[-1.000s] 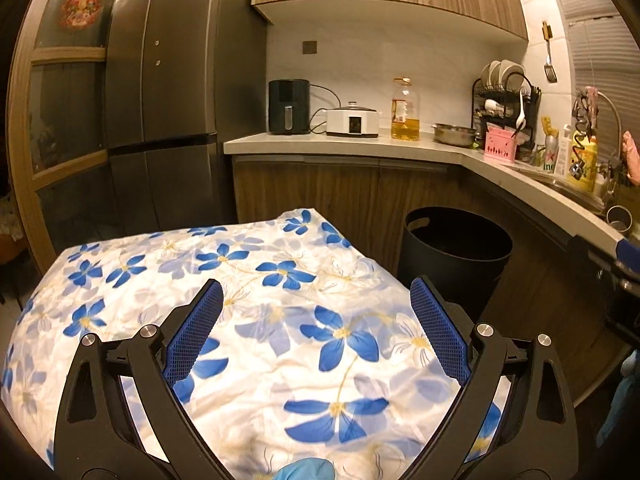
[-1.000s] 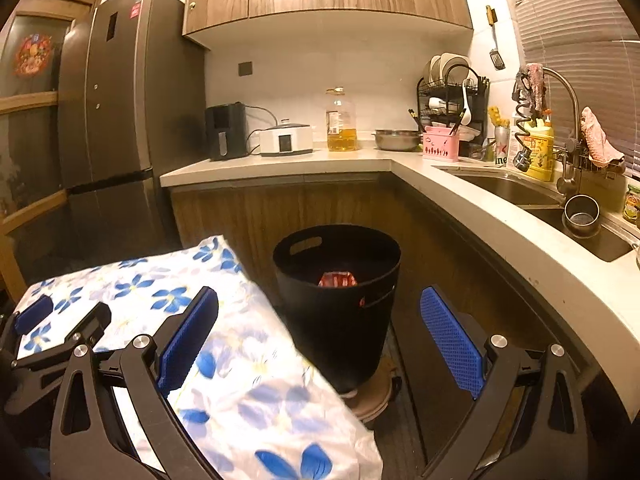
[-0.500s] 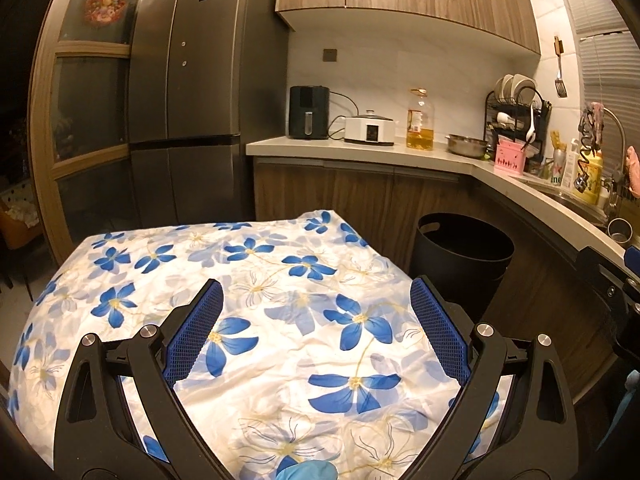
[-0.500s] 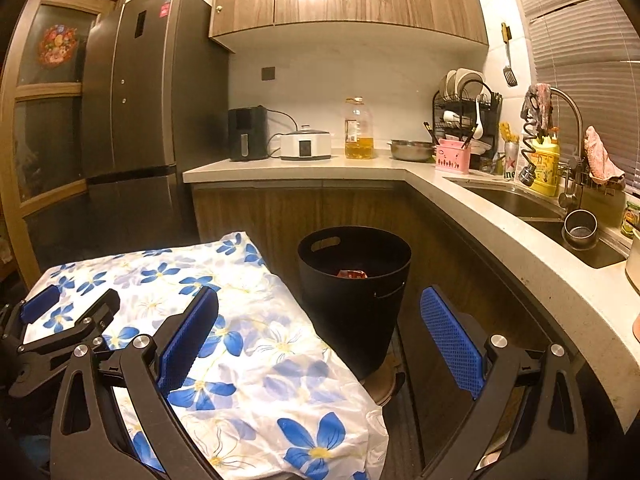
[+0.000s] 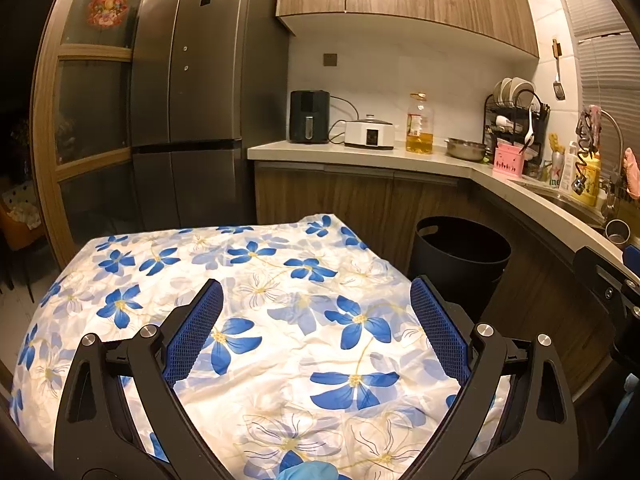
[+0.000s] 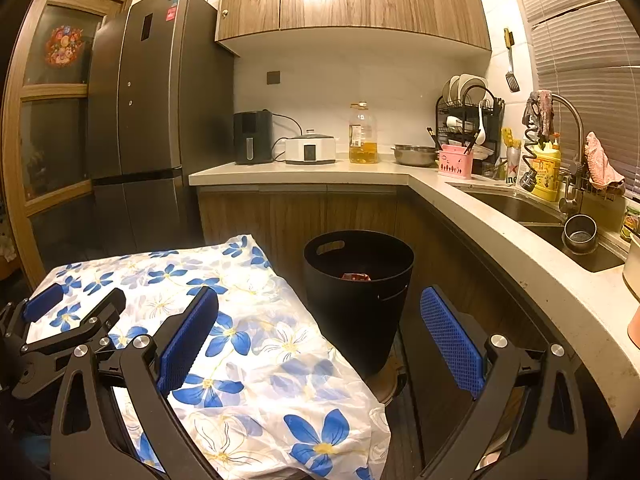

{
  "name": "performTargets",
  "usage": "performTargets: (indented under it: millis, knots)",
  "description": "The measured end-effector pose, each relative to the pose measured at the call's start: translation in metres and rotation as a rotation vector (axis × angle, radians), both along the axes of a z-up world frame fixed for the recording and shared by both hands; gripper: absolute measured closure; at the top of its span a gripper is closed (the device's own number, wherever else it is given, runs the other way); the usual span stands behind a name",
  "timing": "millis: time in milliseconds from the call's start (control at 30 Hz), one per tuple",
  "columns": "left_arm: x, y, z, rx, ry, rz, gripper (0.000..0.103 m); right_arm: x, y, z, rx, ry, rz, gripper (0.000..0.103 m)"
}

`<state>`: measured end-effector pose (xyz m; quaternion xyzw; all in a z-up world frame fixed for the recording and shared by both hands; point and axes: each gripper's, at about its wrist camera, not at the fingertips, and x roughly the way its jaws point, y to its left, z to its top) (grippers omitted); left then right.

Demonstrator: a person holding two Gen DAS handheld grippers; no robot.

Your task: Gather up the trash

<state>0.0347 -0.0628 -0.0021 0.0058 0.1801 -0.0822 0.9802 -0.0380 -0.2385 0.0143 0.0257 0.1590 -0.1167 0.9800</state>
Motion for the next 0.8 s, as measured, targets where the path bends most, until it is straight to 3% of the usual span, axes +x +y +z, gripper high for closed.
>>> performTargets:
  millis: [800]
  knots:
    - [-0.0012, -0.0027, 0.0023, 0.000, 0.000, -0.015, 0.010, -0.0012, -0.0006, 0.0055, 0.006, -0.007, -0.008, 0.006]
